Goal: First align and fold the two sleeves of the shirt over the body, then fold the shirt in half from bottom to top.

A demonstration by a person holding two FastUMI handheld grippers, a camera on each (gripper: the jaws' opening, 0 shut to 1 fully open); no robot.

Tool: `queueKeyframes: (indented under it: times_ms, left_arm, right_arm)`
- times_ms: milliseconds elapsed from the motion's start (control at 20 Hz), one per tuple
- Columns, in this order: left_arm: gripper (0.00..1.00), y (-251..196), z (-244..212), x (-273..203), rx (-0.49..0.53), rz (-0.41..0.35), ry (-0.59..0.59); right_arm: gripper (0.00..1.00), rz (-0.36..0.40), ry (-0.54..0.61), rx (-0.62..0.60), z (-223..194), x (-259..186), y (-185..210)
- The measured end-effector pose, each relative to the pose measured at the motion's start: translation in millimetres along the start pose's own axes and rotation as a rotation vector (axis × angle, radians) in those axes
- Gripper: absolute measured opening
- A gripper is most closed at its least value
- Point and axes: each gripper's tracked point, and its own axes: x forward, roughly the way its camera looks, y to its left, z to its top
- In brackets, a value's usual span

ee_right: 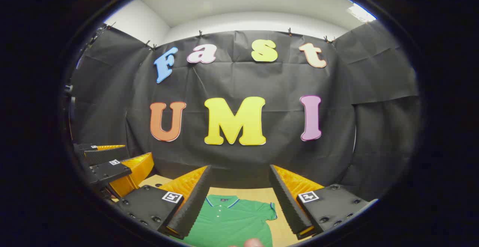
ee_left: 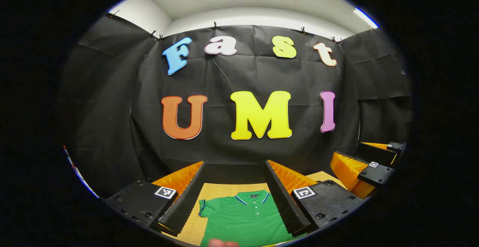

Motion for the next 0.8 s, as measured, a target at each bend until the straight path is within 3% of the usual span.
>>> queueKeyframes:
  times_ms: [800]
  left_arm:
    - [0.98,-6,3,3,0.008,0.002,-0.017]
  right_arm:
    - [0.94,-0.016,0.001,0.006,-3,4,-16]
